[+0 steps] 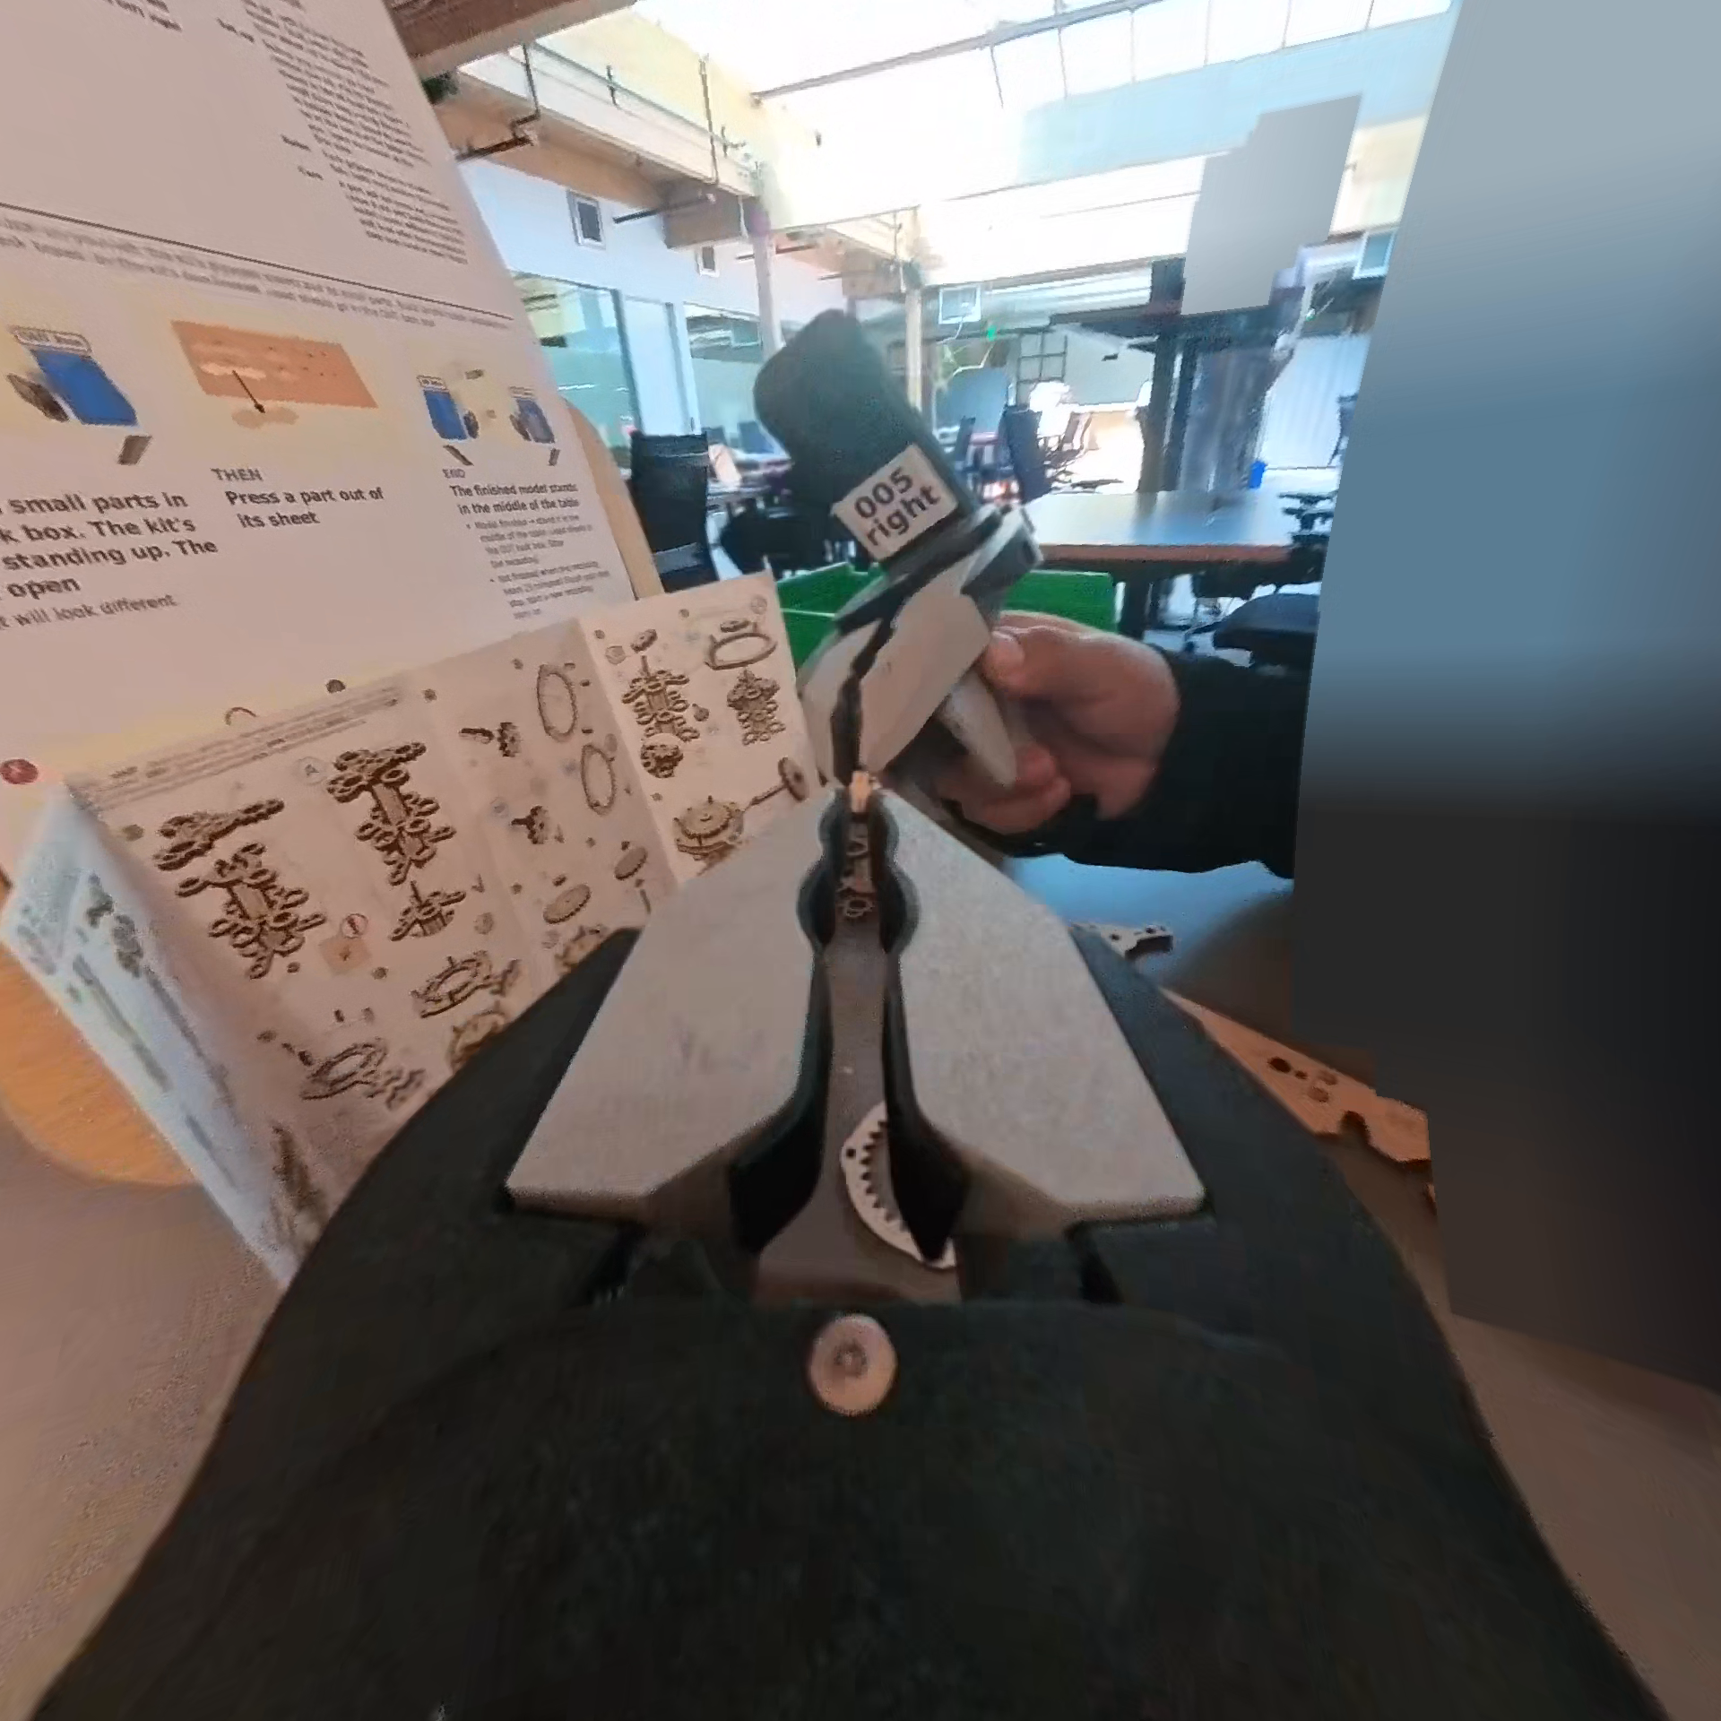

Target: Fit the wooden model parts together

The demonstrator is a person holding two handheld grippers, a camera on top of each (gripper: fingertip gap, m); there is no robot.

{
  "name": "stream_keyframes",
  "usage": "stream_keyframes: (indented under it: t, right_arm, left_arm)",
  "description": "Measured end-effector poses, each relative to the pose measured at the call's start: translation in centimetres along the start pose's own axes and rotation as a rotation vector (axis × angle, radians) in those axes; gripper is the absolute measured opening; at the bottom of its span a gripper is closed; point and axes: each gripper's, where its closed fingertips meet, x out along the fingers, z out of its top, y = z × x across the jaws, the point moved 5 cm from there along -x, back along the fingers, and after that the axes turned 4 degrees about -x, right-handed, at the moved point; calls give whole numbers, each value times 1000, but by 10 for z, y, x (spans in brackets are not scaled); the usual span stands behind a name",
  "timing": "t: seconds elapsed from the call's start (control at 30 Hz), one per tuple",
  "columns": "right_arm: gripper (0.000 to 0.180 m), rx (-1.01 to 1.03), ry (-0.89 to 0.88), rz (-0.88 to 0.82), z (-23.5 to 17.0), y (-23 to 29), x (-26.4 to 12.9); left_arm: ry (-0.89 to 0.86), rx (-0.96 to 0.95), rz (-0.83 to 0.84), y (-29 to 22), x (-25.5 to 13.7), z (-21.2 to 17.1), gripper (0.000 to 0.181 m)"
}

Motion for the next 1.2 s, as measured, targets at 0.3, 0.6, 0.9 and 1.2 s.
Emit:
stream_keyframes:
  t: [0.3, 0.6, 0.9, 1.2]
  right_arm:
    - [1, -261, 36, -53, 3, 22, 7]
    - [0, -235, 37, 8, 0, 26, 7]
    - [0, -293, 72, -21, -2, 27, 9]
    - [0, -327, 98, -49, -4, 26, 8]
  left_arm:
    - [-46, -152, -139, -6, 0, 1, 0]
    - [-36, -172, -162, -9, 4, -2, 0]
    - [-32, -182, -166, -9, 2, -2, 0]
    - [1, -201, -169, -8, 1, -4, 0]
